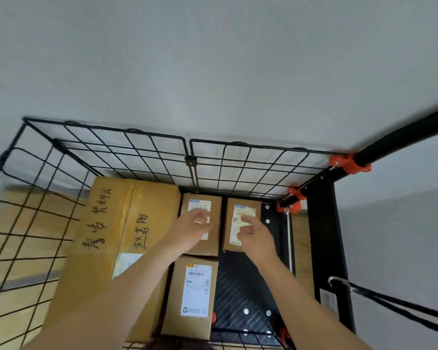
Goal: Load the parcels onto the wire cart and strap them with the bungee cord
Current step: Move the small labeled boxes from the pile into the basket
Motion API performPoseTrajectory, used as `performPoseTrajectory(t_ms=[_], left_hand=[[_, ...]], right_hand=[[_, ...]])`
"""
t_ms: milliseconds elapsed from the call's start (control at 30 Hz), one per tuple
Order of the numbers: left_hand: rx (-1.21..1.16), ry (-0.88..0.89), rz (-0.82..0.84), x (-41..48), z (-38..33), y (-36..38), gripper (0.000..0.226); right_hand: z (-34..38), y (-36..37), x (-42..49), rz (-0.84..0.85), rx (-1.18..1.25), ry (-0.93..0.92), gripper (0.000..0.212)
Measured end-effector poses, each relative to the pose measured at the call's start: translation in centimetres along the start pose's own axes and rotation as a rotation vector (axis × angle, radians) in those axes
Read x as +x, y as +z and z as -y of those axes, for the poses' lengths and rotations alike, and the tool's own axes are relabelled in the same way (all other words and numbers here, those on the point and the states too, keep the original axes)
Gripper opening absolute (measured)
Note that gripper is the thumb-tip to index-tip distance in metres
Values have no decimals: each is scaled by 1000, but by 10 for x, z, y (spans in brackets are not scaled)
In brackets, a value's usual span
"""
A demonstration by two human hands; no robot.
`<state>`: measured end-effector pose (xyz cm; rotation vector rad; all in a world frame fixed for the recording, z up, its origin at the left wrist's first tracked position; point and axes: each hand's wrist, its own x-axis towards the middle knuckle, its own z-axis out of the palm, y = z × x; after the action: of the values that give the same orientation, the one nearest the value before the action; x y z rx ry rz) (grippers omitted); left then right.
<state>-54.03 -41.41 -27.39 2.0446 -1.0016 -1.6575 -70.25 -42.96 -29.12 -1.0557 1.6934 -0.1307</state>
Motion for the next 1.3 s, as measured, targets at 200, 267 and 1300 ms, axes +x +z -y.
performPoseTrajectory(t_ms=[200,267,1300], left_hand=[[19,162,-127,-66,-27,-43,27],[33,219,-154,-87,-32,-58,28],[75,514,-596,-397,186,-398,28]], right_hand=[[48,3,-69,1,-1,-108,35],[62,8,-90,4,3,-137,36],[228,319,-391,147,2,-552,21]])
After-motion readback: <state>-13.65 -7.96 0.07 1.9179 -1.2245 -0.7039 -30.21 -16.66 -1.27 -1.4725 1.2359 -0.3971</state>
